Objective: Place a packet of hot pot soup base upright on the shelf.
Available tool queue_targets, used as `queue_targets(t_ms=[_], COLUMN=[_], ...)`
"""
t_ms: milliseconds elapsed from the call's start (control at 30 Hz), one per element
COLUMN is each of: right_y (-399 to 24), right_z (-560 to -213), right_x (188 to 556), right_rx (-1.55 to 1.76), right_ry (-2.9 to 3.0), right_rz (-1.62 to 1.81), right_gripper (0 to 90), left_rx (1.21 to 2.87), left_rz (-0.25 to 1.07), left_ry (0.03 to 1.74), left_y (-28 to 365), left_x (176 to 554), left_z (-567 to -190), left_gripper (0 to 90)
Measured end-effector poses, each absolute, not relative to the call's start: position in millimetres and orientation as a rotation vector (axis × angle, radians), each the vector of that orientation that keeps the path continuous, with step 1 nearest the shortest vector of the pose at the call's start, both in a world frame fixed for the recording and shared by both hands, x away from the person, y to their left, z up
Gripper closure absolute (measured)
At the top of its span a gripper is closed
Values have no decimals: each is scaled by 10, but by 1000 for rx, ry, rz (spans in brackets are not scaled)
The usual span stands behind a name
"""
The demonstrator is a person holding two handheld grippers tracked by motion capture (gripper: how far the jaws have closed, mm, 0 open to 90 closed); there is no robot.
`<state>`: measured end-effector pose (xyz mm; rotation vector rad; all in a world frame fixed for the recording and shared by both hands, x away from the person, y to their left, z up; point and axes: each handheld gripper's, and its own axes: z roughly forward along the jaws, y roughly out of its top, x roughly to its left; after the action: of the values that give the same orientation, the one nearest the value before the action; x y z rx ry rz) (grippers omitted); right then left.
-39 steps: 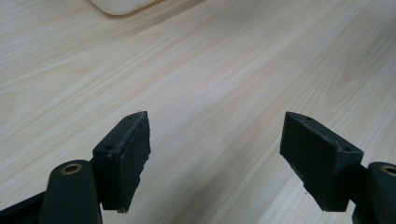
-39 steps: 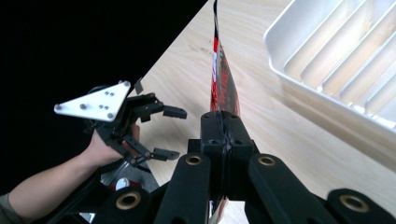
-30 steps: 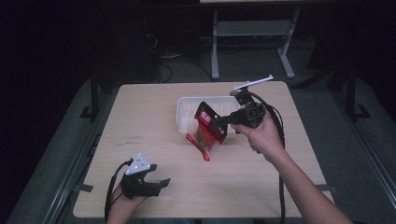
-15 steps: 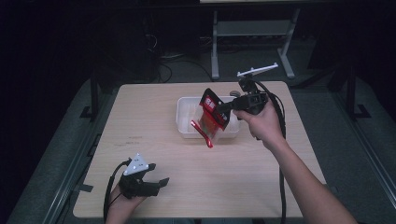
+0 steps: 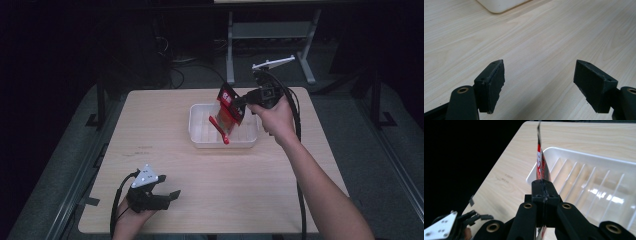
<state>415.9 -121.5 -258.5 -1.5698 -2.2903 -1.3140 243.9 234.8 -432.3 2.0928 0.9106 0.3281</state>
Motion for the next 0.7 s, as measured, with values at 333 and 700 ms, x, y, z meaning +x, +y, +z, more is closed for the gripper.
queue_targets(t_ms=[333, 700], right_y=[-1308, -1403], right_z=[-2596, -2672], right_x=[4317, 4449], right_rx=[-1699, -1839], right_ry=[-2268, -2269], right_rz=[-1303, -1265], right_gripper=[888, 887], left_rx=[2085, 2081], left_rz=[339, 343], left_ry=[910, 915], left_y=[2361, 2385], left_x=[2441, 2449], left_z=[-4316, -4314], left_gripper=[242, 242])
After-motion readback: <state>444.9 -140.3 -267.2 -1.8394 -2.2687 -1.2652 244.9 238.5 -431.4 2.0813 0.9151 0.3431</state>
